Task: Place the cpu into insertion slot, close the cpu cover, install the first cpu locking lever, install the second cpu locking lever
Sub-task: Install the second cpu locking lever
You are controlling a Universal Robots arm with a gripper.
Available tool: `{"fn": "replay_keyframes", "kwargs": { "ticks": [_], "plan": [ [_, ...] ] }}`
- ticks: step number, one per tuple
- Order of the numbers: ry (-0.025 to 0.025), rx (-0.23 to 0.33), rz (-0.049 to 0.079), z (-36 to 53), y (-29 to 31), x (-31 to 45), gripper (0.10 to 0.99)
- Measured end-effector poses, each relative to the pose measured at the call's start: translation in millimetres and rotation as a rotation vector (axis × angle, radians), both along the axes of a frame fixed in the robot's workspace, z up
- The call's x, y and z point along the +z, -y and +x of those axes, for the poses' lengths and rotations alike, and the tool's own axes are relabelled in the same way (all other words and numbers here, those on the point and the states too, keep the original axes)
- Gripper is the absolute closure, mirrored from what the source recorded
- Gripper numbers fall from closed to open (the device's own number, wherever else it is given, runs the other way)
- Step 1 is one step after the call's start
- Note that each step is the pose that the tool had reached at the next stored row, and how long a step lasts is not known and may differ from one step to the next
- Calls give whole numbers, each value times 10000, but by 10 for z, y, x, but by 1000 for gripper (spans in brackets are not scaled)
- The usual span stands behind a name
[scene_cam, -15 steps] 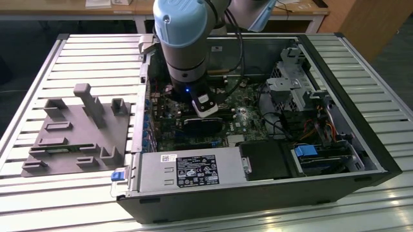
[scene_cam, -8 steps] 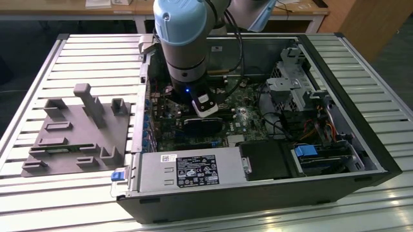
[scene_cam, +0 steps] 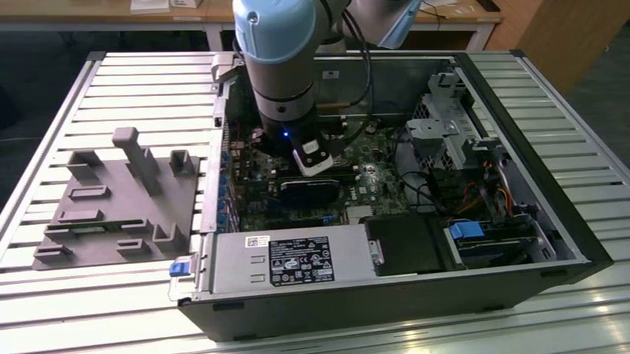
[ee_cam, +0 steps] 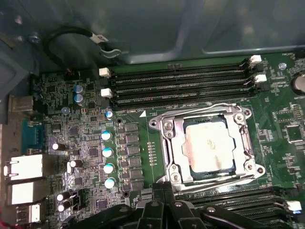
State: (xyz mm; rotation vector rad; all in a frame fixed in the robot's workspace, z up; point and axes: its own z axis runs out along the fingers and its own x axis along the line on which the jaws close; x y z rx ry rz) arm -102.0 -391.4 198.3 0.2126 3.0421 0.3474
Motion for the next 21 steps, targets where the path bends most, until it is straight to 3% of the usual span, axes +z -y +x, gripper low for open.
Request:
{"fn": "replay_keyframes", "kwargs": {
  "ticks": [6, 10, 21],
  "plan": [
    [-4, 2, 17, 12, -1, 65, 984],
    [-39, 0, 12, 94, -1, 66, 984],
    [-230, 0, 10, 384, -9, 66, 984]
  ]
}}
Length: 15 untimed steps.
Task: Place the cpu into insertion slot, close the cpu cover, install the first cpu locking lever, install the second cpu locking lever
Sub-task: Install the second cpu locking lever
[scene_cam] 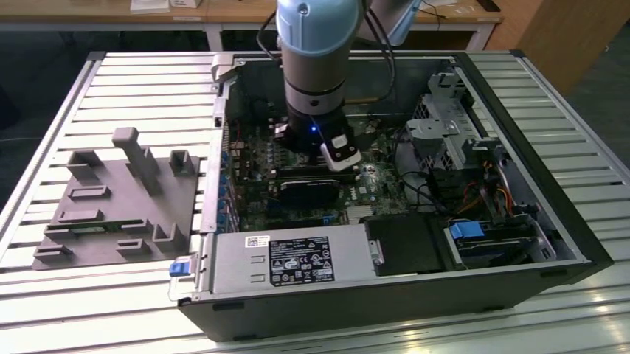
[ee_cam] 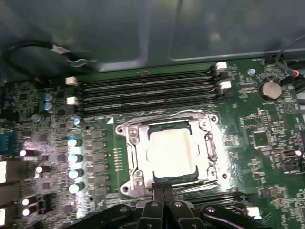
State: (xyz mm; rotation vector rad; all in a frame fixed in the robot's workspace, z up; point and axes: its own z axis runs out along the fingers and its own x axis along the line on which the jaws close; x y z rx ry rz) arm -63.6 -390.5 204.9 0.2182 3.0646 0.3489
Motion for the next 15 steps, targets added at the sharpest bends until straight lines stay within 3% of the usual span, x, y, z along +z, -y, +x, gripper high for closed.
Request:
{"fn": "replay_keyframes", "kwargs": {
  "ticks": [4, 9, 15],
  "plan": [
    [-67, 0, -7, 59, -17, 0, 984],
    [-100, 0, -66, 85, -89, 0, 984],
    [-120, -1, -287, 114, -215, 0, 984]
  ]
}}
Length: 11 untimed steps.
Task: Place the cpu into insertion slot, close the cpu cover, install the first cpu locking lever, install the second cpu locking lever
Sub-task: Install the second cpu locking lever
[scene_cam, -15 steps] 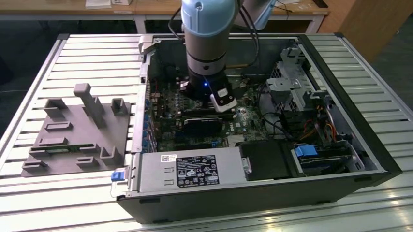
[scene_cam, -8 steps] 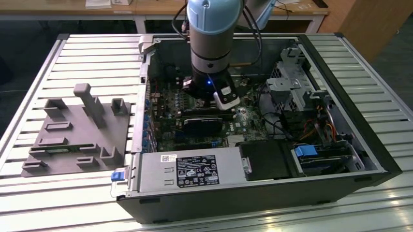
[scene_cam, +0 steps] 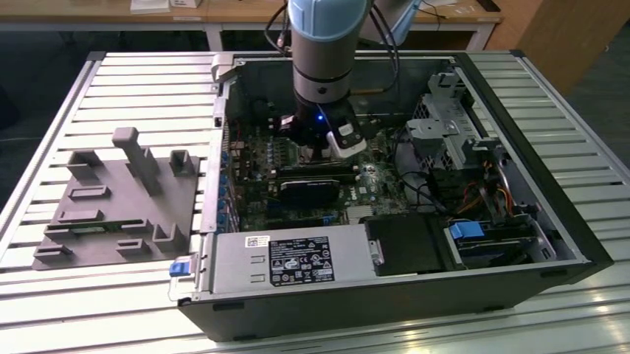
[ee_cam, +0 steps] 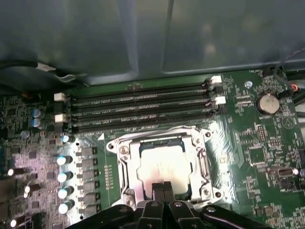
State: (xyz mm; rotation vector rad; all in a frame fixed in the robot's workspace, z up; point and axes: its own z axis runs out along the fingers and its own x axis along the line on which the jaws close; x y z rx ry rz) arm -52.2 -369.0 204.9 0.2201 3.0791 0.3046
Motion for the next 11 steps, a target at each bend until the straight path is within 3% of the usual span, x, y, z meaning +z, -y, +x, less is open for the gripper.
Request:
{"fn": "replay_keyframes", "kwargs": {
  "ticks": [7, 11],
  "plan": [
    [-41, -1, -285, 49, -123, 0, 984],
    [-52, 0, -340, 59, -170, 1, 984]
  ]
}}
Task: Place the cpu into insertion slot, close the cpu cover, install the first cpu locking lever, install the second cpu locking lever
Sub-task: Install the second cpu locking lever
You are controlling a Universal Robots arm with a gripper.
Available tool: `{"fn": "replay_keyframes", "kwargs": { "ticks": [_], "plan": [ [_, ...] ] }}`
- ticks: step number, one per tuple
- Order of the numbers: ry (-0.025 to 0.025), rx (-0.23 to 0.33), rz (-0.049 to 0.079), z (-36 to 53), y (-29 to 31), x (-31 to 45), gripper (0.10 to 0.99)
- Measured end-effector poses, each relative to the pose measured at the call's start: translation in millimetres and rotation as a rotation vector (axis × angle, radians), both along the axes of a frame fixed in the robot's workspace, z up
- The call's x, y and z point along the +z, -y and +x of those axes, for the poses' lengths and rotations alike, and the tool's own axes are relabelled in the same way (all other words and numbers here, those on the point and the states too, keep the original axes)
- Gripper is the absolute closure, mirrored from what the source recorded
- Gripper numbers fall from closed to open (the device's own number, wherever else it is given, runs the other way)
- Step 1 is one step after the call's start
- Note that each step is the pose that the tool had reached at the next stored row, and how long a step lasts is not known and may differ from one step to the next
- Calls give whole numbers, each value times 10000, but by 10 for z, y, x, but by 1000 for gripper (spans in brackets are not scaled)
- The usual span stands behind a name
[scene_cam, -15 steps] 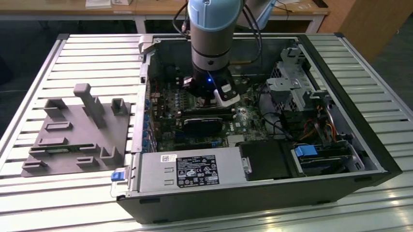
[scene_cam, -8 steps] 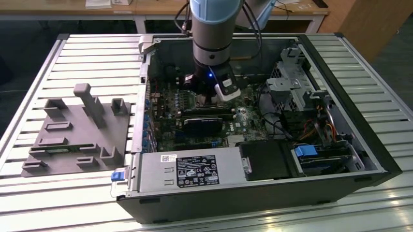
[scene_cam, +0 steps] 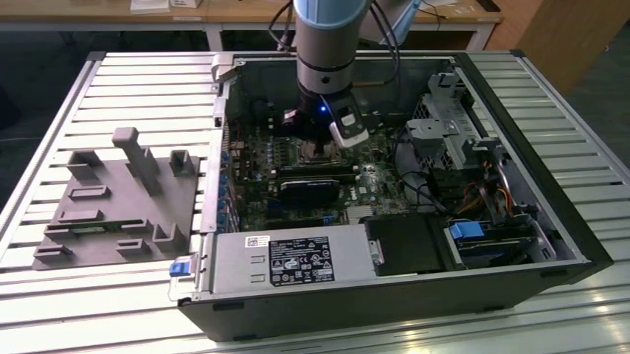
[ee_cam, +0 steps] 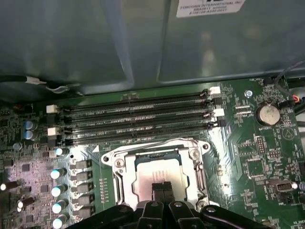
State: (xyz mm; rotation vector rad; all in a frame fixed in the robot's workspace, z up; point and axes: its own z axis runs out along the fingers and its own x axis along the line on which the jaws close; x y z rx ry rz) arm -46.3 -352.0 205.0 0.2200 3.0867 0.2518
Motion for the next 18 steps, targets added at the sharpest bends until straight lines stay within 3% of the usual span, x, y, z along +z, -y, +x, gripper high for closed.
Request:
{"fn": "replay_keyframes", "kwargs": {
  "ticks": [4, 10, 18],
  "plan": [
    [-2, 0, -3, 0, -2, 36, 984],
    [-2, -1, -2, 0, -2, 159, 984],
    [-2, 0, -5, 0, -2, 164, 984]
  ]
}}
